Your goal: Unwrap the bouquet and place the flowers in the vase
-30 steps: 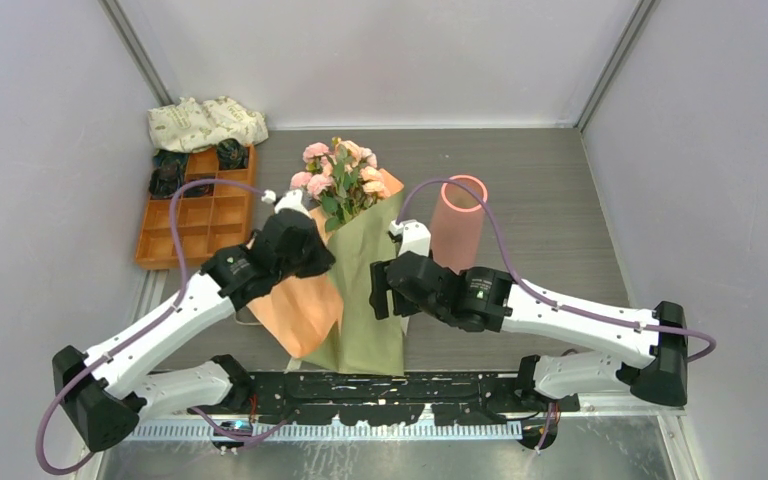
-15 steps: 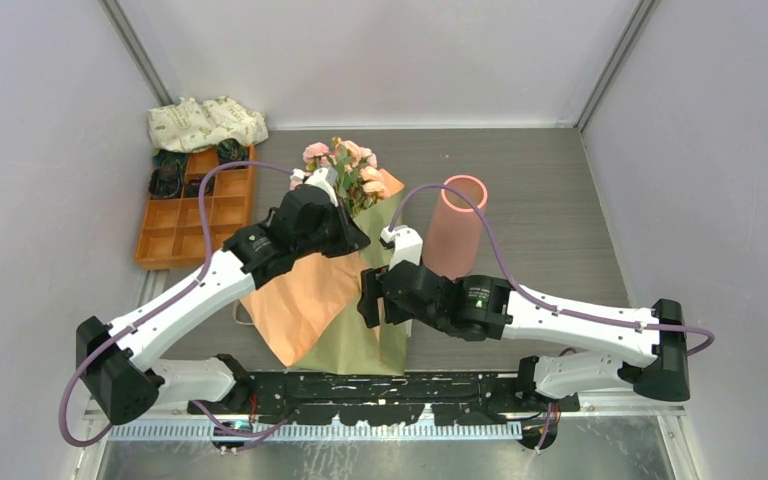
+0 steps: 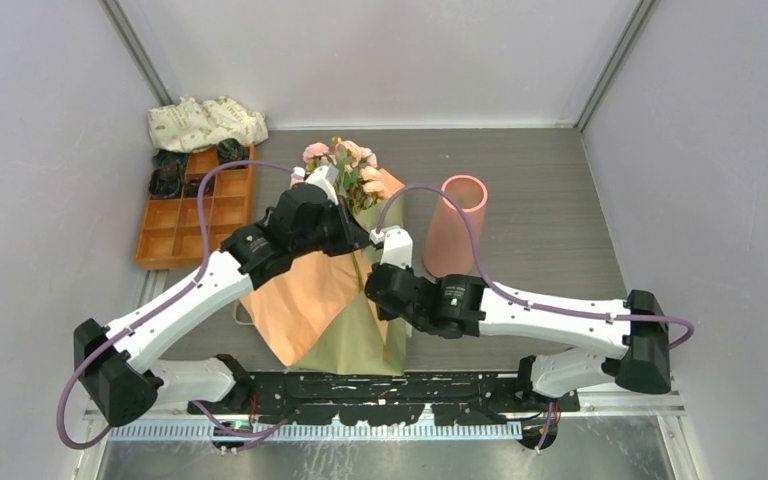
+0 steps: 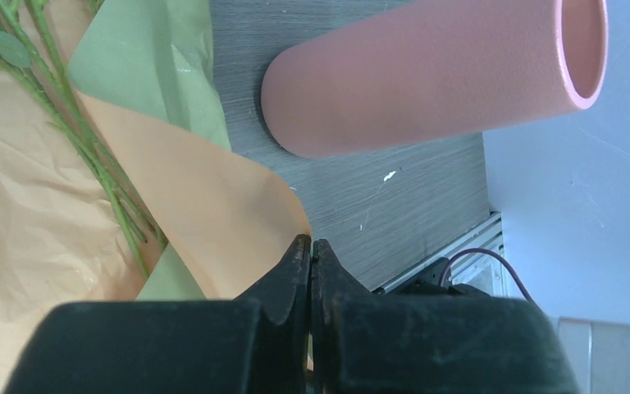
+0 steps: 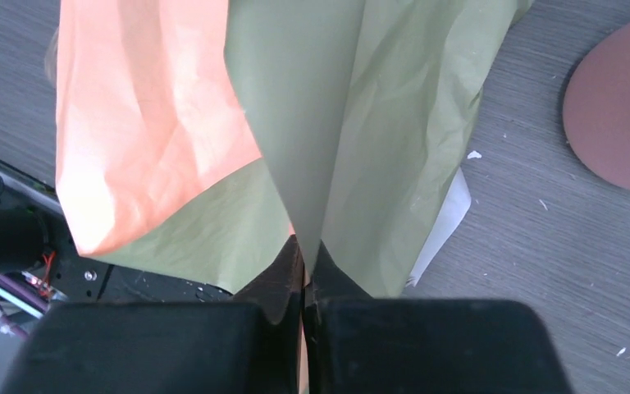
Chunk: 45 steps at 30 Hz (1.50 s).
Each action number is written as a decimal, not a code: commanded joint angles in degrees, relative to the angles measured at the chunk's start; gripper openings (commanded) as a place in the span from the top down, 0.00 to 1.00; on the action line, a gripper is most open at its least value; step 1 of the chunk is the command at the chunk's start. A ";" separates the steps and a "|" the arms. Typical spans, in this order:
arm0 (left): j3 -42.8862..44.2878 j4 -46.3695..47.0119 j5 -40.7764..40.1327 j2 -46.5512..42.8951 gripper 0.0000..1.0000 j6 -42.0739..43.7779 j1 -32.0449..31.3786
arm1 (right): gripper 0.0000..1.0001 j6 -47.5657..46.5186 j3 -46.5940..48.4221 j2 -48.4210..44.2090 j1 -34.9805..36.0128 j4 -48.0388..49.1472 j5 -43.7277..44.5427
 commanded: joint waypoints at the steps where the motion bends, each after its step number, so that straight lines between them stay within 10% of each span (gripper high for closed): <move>1: 1.97 3.35 1.70 -2.67 0.99 0.44 0.07 | 0.99 0.91 5.25 1.10 0.31 -1.63 7.06; 7: -1.72 -1.71 -7.77 -8.50 0.79 2.56 0.13 | 0.99 6.71 3.27 -4.00 0.33 -9.43 11.43; 18: -12.38 -4.63 -16.67 -14.60 0.78 0.80 0.10 | 0.99 13.22 -2.30 -13.86 0.31 -17.76 12.66; 36: -13.43 35.42 13.81 17.71 0.90 0.19 0.04 | 0.93 22.64 -4.31 -17.48 0.50 -29.69 14.20; 45: -13.11 36.24 15.57 23.97 0.92 0.77 -0.04 | 0.90 26.13 -3.30 -22.41 0.68 -38.23 15.95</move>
